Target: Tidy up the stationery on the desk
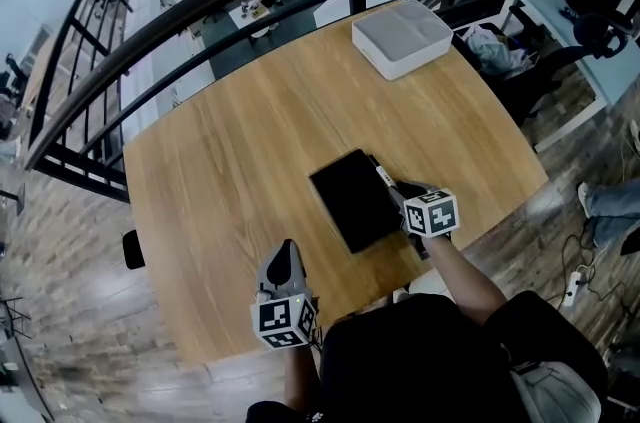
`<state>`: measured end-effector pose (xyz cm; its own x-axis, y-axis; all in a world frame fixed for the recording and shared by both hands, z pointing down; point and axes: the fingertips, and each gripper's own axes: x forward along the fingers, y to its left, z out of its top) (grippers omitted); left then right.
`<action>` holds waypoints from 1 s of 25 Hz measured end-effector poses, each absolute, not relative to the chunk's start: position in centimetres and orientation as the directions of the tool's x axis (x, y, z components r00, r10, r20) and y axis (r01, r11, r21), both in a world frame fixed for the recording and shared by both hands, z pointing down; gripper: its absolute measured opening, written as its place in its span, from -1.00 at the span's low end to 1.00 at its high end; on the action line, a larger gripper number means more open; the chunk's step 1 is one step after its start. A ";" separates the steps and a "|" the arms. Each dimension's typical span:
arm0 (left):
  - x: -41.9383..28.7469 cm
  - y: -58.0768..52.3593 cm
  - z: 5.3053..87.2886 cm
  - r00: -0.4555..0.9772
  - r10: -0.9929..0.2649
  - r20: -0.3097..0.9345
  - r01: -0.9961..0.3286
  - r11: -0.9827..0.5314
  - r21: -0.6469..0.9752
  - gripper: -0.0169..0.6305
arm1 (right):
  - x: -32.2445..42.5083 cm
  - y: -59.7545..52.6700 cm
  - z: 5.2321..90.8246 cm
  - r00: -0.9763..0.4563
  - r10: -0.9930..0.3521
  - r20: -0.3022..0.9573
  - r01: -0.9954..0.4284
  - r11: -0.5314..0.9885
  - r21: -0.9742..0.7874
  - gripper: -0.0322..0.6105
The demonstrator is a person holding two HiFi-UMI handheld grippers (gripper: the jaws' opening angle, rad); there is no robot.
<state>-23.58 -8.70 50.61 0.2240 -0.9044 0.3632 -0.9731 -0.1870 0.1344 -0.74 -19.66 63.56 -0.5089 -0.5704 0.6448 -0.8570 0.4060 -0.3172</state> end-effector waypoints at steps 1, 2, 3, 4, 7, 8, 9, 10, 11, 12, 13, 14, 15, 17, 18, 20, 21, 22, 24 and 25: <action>-23.7 -8.6 50.6 0.220 -0.905 0.363 -0.974 -0.184 0.133 -0.96 | -0.8 -19.6 63.8 -0.510 -0.559 0.654 -0.855 0.412 -0.314 -0.65; -23.9 -8.6 50.5 0.218 -0.906 0.363 -0.974 -0.181 0.133 -0.95 | -0.8 -19.5 64.0 -0.511 -0.548 0.662 -0.854 0.416 -0.314 -0.65; -24.0 -8.6 50.4 0.216 -0.907 0.362 -0.975 -0.179 0.133 -0.96 | -0.9 -19.4 64.1 -0.511 -0.540 0.669 -0.852 0.419 -0.314 -0.65; -24.1 -8.5 50.4 0.215 -0.907 0.362 -0.975 -0.178 0.133 -0.96 | -0.9 -19.4 64.2 -0.511 -0.535 0.673 -0.852 0.420 -0.313 -0.64; -24.2 -8.4 50.4 0.213 -0.908 0.361 -0.976 -0.177 0.131 -0.96 | -0.6 -19.4 64.4 -0.508 -0.531 0.678 -0.852 0.423 -0.307 -0.64; -24.2 -8.4 50.4 0.212 -0.909 0.360 -0.976 -0.175 0.131 -0.96 | -0.5 -19.4 64.5 -0.509 -0.530 0.679 -0.852 0.425 -0.307 -0.64; -24.4 -8.4 50.3 0.210 -0.909 0.359 -0.976 -0.174 0.130 -0.96 | -0.5 -19.5 64.5 -0.510 -0.528 0.679 -0.851 0.426 -0.307 -0.64; -24.5 -8.4 50.2 0.210 -0.910 0.358 -0.976 -0.174 0.129 -0.96 | -0.5 -19.5 64.5 -0.510 -0.527 0.680 -0.851 0.427 -0.307 -0.63; -24.6 -8.3 50.1 0.209 -0.910 0.358 -0.976 -0.175 0.127 -0.96 | -0.5 -19.5 64.4 -0.509 -0.527 0.681 -0.851 0.428 -0.305 -0.61; -24.7 -8.3 50.0 0.209 -0.910 0.357 -0.976 -0.175 0.126 -0.95 | -0.4 -19.5 64.4 -0.508 -0.527 0.682 -0.851 0.428 -0.303 -0.59; -24.7 -8.3 50.0 0.209 -0.911 0.356 -0.976 -0.175 0.126 -0.95 | -0.4 -19.5 64.4 -0.508 -0.527 0.682 -0.851 0.429 -0.302 -0.57; -24.8 -8.3 49.9 0.209 -0.911 0.355 -0.976 -0.174 0.127 -0.96 | -0.4 -19.5 64.5 -0.509 -0.527 0.681 -0.850 0.431 -0.302 -0.57; -24.9 -8.3 50.0 0.209 -0.911 0.355 -0.976 -0.174 0.127 -0.96 | -0.4 -19.5 64.5 -0.511 -0.527 0.679 -0.849 0.434 -0.302 -0.56; -24.9 -8.3 50.0 0.212 -0.910 0.355 -0.976 -0.178 0.127 -0.96 | -0.5 -19.4 64.4 -0.516 -0.528 0.675 -0.846 0.441 -0.301 -0.56; -24.9 -8.3 50.0 0.214 -0.910 0.356 -0.975 -0.180 0.127 -0.95 | -0.5 -19.4 64.4 -0.517 -0.530 0.673 -0.845 0.442 -0.301 -0.56; -24.9 -8.3 50.0 0.216 -0.909 0.356 -0.975 -0.182 0.128 -0.96 | -0.5 -19.4 64.3 -0.518 -0.535 0.667 -0.845 0.442 -0.301 -0.55; -24.9 -8.3 50.0 0.217 -0.909 0.356 -0.975 -0.183 0.127 -0.96 | -0.5 -19.4 64.2 -0.518 -0.539 0.664 -0.846 0.440 -0.302 -0.55; -24.9 -8.2 50.0 0.219 -0.908 0.357 -0.975 -0.185 0.126 -0.96 | -0.4 -19.4 64.1 -0.517 -0.544 0.661 -0.847 0.437 -0.303 -0.55; -24.9 -8.2 49.7 0.222 -0.907 0.357 -0.974 -0.190 0.124 -0.96 | -0.2 -19.4 63.9 -0.512 -0.554 0.656 -0.851 0.431 -0.300 -0.55; -24.9 -8.2 49.7 0.224 -0.907 0.356 -0.974 -0.191 0.124 -0.95 | -0.1 -19.5 63.7 -0.509 -0.562 0.652 -0.854 0.428 -0.297 -0.55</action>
<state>-24.91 -8.20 49.66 0.2236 -0.9075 0.3557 -0.9737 -0.1912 0.1242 -0.14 -19.50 63.68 -0.5088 -0.5616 0.6525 -0.8535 0.4281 -0.2971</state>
